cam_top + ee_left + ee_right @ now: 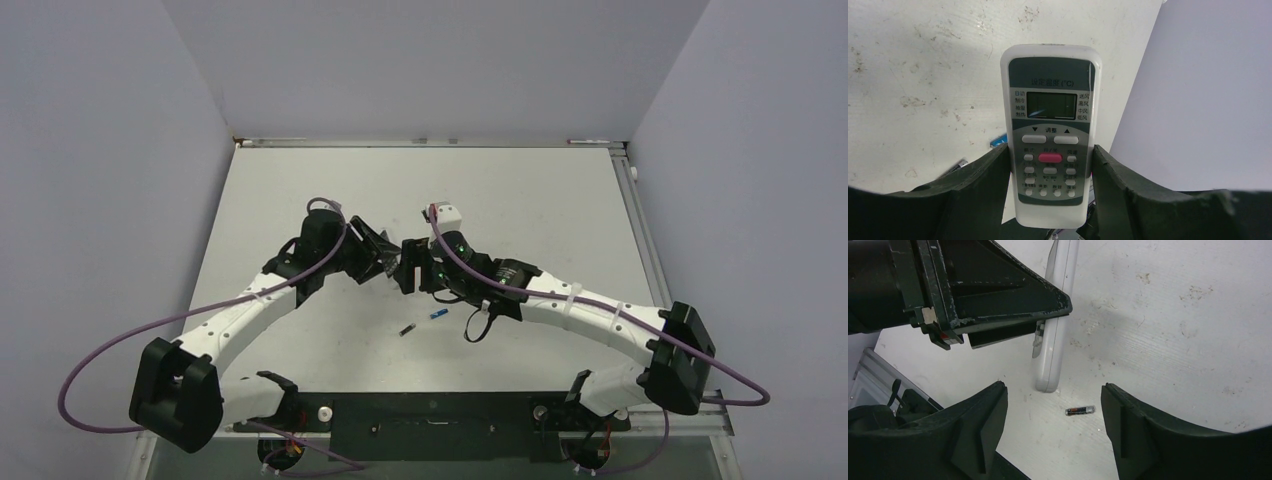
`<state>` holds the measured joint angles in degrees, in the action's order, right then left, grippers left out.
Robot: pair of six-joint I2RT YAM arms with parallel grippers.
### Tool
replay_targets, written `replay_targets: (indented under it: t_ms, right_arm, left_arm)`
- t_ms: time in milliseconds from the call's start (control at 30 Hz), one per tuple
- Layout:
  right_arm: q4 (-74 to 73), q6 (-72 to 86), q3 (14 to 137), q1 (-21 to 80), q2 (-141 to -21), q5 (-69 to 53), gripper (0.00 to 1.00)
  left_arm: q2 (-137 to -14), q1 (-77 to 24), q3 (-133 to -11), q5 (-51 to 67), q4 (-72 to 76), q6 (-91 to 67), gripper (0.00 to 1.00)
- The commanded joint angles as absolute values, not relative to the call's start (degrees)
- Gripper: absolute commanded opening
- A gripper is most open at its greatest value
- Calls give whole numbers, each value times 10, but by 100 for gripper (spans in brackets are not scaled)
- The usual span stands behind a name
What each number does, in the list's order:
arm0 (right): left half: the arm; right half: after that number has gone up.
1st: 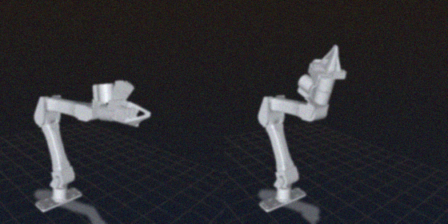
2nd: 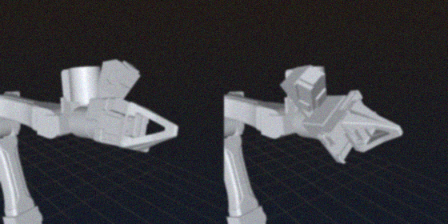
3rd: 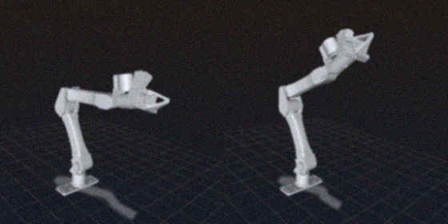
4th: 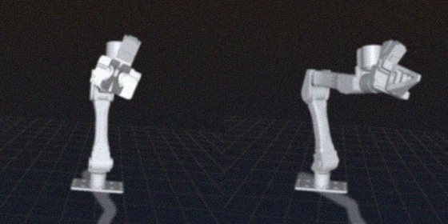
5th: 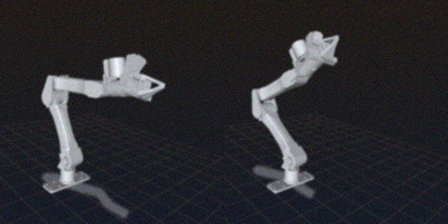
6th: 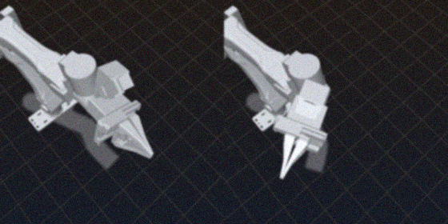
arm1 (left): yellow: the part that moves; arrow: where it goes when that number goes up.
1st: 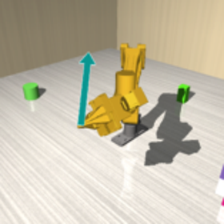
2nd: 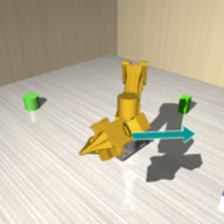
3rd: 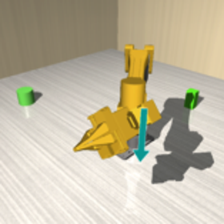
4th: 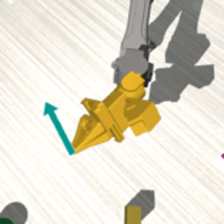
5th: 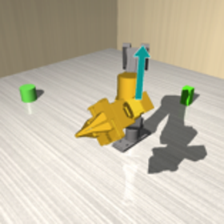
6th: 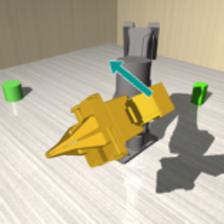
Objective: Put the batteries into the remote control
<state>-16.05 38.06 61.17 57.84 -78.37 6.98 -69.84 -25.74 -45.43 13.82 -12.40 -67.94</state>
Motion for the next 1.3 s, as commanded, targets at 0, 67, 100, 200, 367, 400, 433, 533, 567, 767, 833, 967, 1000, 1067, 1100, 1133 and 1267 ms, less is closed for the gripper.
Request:
replay_targets:
  t_ms: [0,67,100,200,367,400,433,533,567,767,833,967,1000,1067,1100,1133,1267]
  right_arm:
    - [-129,381,647,583,-797,86,66]
    - [-130,380,652,583,-802,89,66]
    - [-130,381,653,583,-805,89,65]
    - [-128,380,656,583,-810,89,64]
    - [-125,382,658,583,-820,89,58]
    - [-124,383,659,582,-822,89,57]
    - [-123,384,660,583,-823,88,56]
    - [-121,384,660,583,-825,87,50]
    - [-120,385,660,583,-826,87,49]
    - [-119,385,663,583,-828,87,34]
    - [-120,384,664,583,-828,85,24]
    - [-127,382,669,582,-829,82,8]
    - [-126,382,667,583,-827,82,8]
    - [-120,381,660,583,-822,83,8]
    - [-119,380,657,583,-818,85,8]
    - [-119,379,655,584,-816,85,8]
    - [-129,364,654,584,-807,90,8]
  left_arm:
    - [-678,-267,-449,133,-77,-706,0]
    - [-672,-267,-443,134,-70,-712,0]
    - [-669,-267,-443,134,-69,-714,0]
    - [-665,-268,-445,137,-69,-716,0]
    - [-661,-271,-448,140,-65,-723,0]
    - [-660,-272,-449,140,-65,-726,0]
    - [-659,-273,-449,141,-63,-727,0]
    - [-657,-276,-450,143,-61,-730,0]
    - [-656,-277,-451,143,-60,-731,0]
    - [-657,-281,-452,149,-53,-737,0]
    - [-656,-283,-453,150,-54,-738,0]
    - [-656,-284,-453,153,-53,-742,0]
    - [-656,-285,-453,155,-51,-744,0]
    - [-655,-285,-453,160,-48,-747,0]
    - [-654,-285,-453,162,-47,-748,0]
    - [-653,-285,-453,162,-47,-748,1]
    - [-647,-285,-451,171,-48,-750,27]
